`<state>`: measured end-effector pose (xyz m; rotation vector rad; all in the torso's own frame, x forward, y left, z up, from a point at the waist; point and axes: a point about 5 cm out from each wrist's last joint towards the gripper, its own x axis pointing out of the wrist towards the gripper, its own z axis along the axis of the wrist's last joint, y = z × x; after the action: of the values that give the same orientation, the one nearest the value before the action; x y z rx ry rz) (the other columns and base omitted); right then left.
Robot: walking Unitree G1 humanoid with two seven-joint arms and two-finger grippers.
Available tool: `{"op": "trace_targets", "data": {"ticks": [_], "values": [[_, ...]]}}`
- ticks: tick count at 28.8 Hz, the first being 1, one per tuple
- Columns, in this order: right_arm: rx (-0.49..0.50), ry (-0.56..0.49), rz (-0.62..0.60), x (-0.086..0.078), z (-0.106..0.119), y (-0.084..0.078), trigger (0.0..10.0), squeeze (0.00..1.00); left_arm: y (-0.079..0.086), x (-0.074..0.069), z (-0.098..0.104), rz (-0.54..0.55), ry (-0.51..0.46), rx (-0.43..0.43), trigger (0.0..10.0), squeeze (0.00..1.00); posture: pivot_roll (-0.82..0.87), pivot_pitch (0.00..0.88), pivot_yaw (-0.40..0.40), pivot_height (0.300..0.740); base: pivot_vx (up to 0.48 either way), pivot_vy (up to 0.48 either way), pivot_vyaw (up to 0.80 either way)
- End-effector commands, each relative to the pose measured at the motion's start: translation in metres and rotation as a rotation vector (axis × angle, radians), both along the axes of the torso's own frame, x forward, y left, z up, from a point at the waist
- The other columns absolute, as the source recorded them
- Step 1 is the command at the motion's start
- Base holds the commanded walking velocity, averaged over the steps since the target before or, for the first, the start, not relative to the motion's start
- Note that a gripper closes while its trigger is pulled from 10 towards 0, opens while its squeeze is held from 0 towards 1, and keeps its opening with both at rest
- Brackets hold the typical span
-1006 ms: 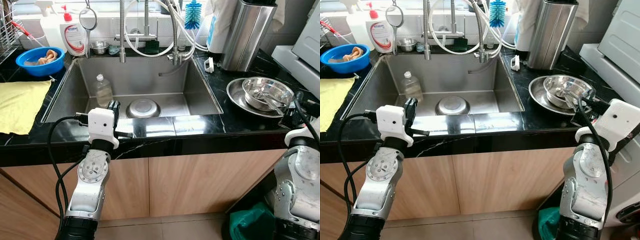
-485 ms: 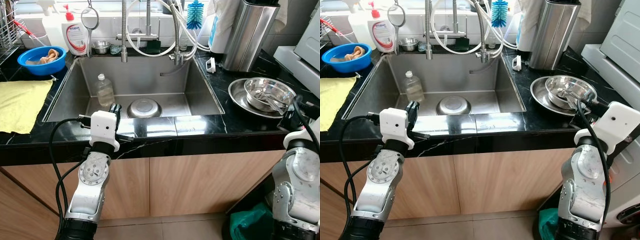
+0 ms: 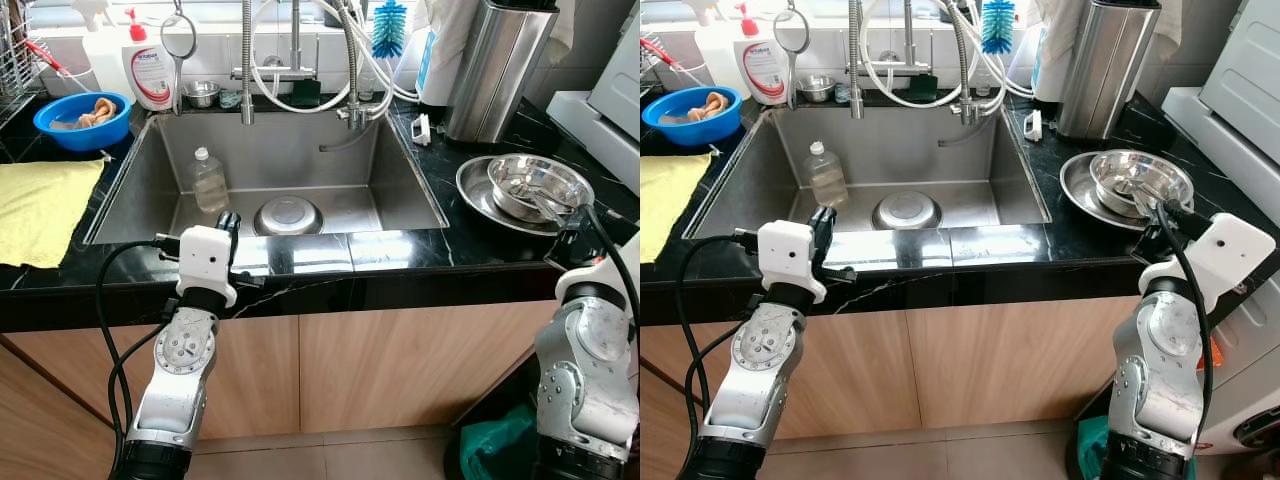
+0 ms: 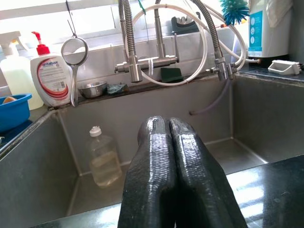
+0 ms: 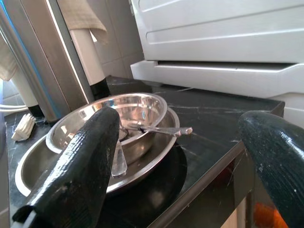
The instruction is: Kitchen organization
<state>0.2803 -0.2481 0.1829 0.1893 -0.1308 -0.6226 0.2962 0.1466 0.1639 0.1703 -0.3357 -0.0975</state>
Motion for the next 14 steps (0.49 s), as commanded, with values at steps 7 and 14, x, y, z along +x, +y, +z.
{"op": "trace_targets", "data": {"ticks": [7,14], "values": [[0.017,-0.033,-0.007,0.0043,0.005,-0.0018,9.1,0.0,0.0022,-0.0002,-0.0008,0.014,0.014,0.021,10.0,0.0,-0.1,0.0,-0.005,0.731,0.0,0.0,0.0],[0.028,-0.029,-0.004,0.0049,0.0031,-0.0003,7.8,0.0,0.0019,-0.0001,-0.0009,0.01,0.018,0.024,10.0,0.0,-0.1,0.0,0.0,0.731,0.0,0.0,0.0]]}}
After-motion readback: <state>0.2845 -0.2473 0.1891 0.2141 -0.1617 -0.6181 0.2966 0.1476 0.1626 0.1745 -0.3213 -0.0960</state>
